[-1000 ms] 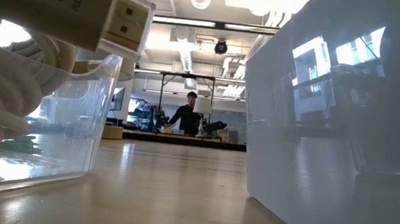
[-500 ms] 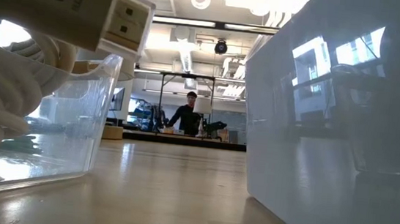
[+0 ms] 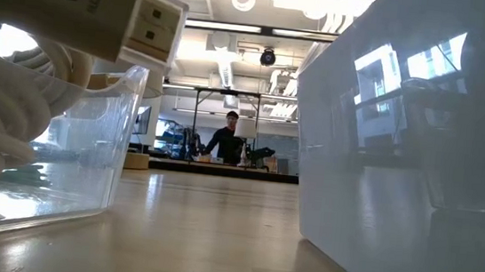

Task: Pick & Place USB Port
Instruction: Put the blue HDMI cable into the transparent bin

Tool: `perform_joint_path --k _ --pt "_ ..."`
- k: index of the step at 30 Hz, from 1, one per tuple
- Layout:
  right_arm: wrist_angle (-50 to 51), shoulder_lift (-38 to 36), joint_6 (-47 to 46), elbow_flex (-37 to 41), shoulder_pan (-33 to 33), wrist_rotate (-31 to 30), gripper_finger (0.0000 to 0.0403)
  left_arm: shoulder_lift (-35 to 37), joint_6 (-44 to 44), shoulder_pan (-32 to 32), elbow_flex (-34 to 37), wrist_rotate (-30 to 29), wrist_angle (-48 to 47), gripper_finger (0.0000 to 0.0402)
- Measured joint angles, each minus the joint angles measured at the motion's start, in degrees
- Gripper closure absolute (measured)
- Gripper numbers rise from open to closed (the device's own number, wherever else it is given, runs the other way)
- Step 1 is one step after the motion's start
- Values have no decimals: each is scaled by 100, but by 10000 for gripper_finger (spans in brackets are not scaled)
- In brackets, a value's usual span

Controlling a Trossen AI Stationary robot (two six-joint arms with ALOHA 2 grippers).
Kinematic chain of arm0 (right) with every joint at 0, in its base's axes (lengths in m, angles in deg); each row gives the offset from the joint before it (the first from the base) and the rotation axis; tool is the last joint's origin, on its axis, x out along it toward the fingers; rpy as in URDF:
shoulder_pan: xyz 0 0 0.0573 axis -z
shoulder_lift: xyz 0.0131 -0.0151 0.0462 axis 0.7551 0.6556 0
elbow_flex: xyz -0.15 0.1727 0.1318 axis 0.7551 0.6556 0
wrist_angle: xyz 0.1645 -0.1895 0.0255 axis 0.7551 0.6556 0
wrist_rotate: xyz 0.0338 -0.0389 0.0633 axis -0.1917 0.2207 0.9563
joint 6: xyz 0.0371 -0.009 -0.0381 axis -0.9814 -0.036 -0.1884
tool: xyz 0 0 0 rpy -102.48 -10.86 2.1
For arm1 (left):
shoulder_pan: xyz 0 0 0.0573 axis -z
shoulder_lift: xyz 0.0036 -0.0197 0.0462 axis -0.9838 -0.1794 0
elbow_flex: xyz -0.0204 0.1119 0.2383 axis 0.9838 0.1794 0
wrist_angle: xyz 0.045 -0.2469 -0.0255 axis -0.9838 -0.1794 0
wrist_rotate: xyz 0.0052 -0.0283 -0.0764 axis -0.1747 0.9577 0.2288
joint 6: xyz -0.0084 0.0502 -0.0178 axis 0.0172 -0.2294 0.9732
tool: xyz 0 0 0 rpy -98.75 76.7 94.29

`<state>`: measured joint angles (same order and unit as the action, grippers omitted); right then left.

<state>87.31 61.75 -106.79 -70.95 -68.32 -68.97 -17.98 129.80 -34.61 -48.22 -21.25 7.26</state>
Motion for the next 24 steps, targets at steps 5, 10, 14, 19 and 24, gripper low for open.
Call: perform_joint_path --k 5,10,14,19,24 --pt "277 0 -4 1 -43 6 254 -208 272 -414 360 360 93 350" --pt "502 0 -6 2 -181 -2 254 -604 51 -788 785 1257 795 350" --pt "570 0 -2 2 -289 -4 254 -982 -218 -951 862 1904 989 350" --pt "593 0 -3 2 -401 -114 254 -1326 -349 -956 862 2164 1236 351" --pt "661 0 -2 2 -503 -240 254 -1603 -358 -955 862 2254 1429 351"
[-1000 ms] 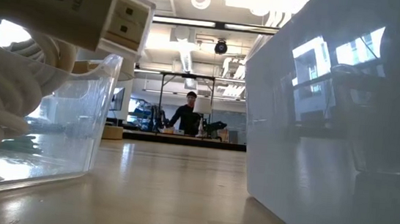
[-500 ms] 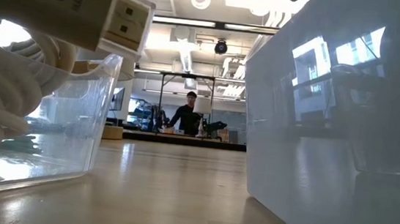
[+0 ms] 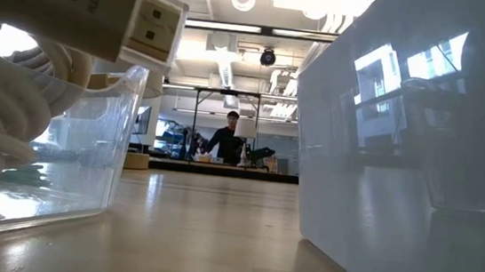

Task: Pick & Place USB Port
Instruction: Put the blue HDMI cable into the transparent bin

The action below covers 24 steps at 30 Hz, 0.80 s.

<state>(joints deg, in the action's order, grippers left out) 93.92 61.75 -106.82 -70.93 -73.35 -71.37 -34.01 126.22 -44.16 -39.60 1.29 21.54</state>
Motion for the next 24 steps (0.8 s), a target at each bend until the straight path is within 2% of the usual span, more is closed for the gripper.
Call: perform_joint_path --k 9,14,18,24 --pt "27 0 -7 0 -57 0 254 -606 -171 -242 1 455 300 351" --pt "29 -23 -39 0 -103 6 254 -916 -690 -539 426 1163 2076 351" --pt "74 -28 -59 0 -236 -8 254 -808 -817 -690 786 1363 2500 351" --pt "311 -28 -255 0 -360 -268 254 -765 -1312 -1100 941 1433 2937 351"
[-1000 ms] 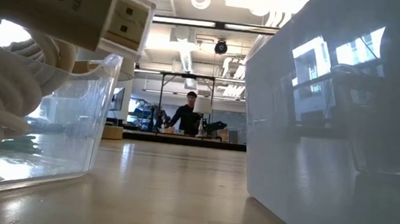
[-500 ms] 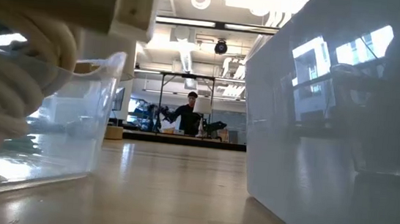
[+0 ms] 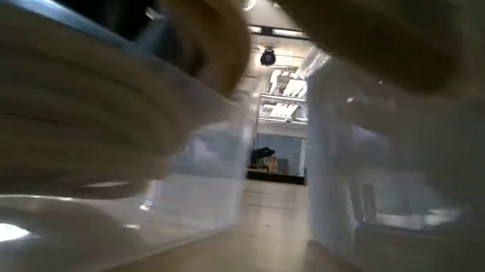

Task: Pick & Place USB Port
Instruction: Put the blue HDMI cable into the transparent bin

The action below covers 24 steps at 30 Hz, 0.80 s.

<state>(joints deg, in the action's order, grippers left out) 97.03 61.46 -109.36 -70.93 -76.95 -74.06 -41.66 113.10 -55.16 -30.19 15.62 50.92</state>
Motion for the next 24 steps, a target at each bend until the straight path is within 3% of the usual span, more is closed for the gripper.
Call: perform_joint_path --k 9,18,24 --pt "66 0 -180 0 -1 26 254 -9 348 -507 121 -128 586 351" --pt "59 0 -153 0 58 -2 254 -11 1375 -163 121 -856 854 351" --pt "-51 0 -85 0 54 -57 254 36 1385 -85 121 -875 817 348"
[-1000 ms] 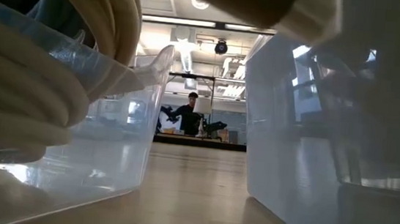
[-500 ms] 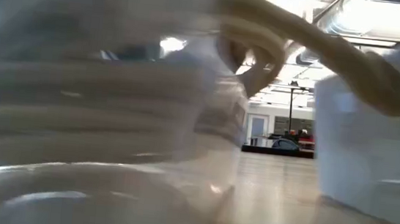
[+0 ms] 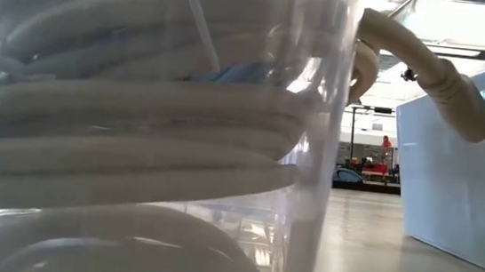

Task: Pick & Place USB Port
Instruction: Put the blue HDMI cable into the transparent bin, then put the green USB cable into the gray bin

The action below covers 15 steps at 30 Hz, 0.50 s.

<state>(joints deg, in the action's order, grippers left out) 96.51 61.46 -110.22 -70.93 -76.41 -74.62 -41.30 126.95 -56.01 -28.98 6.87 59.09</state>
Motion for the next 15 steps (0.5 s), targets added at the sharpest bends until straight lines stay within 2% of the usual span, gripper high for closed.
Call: perform_joint_path --k 8,11,15 --pt "-284 0 54 0 0 46 254 264 -205 3 4 203 -300 217" --pt "-289 0 43 0 0 122 254 389 -204 3 4 138 -337 188" --pt "-285 0 8 0 -4 130 254 615 -188 -2 2 143 -596 173"
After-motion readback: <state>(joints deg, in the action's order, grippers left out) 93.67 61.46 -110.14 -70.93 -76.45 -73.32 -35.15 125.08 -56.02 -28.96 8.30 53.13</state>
